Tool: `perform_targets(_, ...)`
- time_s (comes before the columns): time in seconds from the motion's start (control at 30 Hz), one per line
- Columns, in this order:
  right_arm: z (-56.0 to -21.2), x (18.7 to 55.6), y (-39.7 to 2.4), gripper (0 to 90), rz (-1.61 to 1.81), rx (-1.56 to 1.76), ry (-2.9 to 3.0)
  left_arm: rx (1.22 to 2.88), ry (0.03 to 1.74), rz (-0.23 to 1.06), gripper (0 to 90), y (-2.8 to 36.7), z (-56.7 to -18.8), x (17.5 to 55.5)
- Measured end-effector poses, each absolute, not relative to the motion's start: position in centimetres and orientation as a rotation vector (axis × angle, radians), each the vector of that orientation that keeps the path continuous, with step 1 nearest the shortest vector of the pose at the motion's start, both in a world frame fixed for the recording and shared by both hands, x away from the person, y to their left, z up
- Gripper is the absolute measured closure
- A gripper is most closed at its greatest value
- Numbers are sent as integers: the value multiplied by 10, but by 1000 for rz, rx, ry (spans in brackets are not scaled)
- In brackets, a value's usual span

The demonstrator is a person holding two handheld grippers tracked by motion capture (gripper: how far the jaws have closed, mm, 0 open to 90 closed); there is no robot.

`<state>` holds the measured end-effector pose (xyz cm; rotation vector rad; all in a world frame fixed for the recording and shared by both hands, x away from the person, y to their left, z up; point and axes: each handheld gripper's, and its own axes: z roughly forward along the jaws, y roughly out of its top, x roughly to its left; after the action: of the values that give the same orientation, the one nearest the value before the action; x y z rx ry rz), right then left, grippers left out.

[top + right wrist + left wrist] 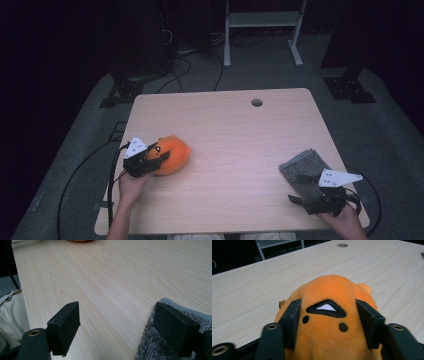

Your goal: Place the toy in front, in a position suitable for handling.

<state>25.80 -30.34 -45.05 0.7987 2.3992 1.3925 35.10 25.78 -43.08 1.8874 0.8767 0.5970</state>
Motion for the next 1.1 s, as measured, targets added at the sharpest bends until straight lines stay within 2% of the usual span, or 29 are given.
perform_targets(0.13, -450, 258, -304, 204, 1396, 797, 2397, 1850, 894, 589, 518, 259, -425, 348)
perform_targets(0.33, -450, 258, -307, 205, 1405, 804, 2390, 1823, 850, 561, 523, 250, -415, 345)
perform_targets(0.7, -449, 259, -310, 206, 1423, 811, 2371, 1813, 686, 463, 524, 195, -397, 335)
perform_targets(1.1, -448, 260, -315, 205, 1444, 826, 2348, 1835, 539, 335, 521, 131, -404, 323)
